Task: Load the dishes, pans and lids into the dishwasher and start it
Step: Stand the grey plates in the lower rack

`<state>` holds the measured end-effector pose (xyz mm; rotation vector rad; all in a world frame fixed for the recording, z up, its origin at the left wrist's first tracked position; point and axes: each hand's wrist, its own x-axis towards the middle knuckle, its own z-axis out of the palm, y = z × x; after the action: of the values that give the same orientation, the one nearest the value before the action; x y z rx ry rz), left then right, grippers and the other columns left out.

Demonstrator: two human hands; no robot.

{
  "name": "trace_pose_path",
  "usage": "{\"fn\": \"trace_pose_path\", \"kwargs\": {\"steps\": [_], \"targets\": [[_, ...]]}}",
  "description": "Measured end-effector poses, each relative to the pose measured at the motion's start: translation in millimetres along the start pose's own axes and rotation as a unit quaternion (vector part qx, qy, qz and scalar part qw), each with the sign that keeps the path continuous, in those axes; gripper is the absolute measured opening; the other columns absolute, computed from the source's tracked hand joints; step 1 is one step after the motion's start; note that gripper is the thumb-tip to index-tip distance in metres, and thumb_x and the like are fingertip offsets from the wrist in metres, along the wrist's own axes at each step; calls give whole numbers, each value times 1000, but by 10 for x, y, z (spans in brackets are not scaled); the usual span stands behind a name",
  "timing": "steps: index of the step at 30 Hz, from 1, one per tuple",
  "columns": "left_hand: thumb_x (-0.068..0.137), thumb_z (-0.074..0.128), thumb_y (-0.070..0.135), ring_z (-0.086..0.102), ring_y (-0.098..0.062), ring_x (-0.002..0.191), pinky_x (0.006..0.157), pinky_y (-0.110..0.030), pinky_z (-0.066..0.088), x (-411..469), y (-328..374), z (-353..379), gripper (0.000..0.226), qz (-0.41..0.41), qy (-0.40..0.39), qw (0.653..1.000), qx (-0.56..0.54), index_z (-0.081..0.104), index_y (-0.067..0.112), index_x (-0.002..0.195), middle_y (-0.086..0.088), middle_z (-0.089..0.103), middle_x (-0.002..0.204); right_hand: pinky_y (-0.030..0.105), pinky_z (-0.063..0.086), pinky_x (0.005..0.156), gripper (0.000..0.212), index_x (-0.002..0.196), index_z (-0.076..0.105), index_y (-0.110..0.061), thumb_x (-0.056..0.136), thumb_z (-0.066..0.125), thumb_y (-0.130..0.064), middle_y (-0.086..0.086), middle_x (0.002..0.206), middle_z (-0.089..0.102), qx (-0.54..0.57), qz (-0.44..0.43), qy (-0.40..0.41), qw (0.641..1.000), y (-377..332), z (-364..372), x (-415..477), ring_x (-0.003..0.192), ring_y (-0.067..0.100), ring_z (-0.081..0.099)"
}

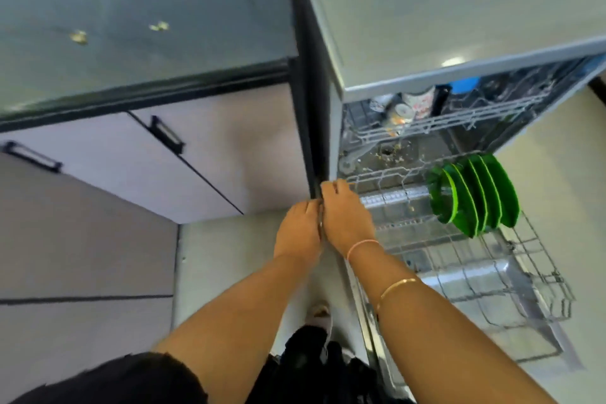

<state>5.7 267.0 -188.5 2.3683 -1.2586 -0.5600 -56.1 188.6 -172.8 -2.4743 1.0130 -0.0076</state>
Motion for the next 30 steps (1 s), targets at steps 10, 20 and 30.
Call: {"fn": "trace_pose_path", "kwargs": {"steps": [10, 20, 30], "targets": [[95, 44, 11, 40, -21, 124, 99, -24, 30, -985, -259, -1367, 40, -161, 214, 961, -62, 42, 10, 135, -6, 46, 136, 36, 47, 76, 30, 126, 43, -9, 96, 41, -12, 11, 122, 44, -45, -199, 12, 979, -1555, -539, -537, 100, 31, 54], [95, 45, 12, 44, -25, 122, 101, -35, 39, -1663, -796, -2576, 35, -172, 347, 919, -69, 48, 10, 130, -9, 49, 133, 30, 50, 87, 33, 131, 41, -10, 98, 42, -14, 11, 124, 46, -41, -323, 51, 944, -2980, -580, -786, 104, 25, 56], [94, 45, 11, 48, -21, 116, 95, -29, 39, -2324, -1948, -3633, 31, -190, 390, 901, -17, 52, 10, 125, -6, 52, 127, 29, 45, 71, 36, 125, 46, -10, 91, 41, 2, 11, 116, 48, -21, -318, 51, 946, -4360, -96, -747, 93, 26, 54]]}}
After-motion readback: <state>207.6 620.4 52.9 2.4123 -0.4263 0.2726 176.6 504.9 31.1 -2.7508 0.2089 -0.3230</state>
